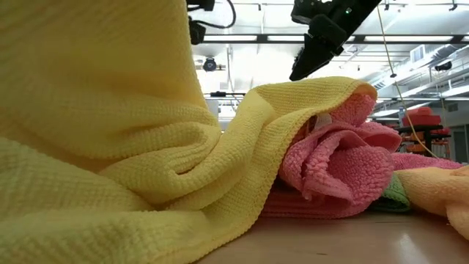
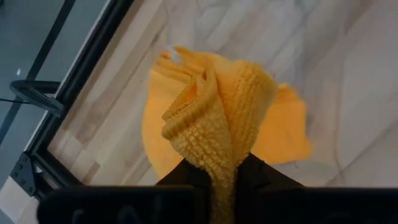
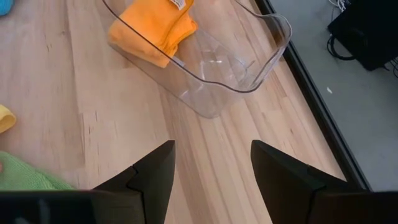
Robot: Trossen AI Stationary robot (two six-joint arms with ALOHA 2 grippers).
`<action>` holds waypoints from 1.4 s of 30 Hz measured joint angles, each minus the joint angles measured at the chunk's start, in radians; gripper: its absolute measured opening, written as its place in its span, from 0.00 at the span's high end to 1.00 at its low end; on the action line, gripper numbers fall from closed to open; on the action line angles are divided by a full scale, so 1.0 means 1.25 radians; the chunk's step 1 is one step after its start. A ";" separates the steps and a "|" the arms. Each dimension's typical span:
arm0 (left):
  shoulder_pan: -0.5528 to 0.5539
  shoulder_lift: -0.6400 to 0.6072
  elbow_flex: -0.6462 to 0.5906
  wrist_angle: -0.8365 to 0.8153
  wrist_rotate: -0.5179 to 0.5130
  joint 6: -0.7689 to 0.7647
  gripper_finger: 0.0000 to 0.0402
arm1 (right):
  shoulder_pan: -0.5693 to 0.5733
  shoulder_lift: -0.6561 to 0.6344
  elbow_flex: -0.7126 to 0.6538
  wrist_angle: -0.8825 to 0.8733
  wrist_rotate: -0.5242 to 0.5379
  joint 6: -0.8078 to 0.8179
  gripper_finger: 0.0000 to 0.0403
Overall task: Fold microfiber towels
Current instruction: Put the folded orange microfiber towel into the transparent bin
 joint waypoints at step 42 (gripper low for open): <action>0.085 0.061 0.186 -0.236 -0.188 0.000 0.93 | 0.000 0.000 0.000 0.001 0.000 -0.003 0.46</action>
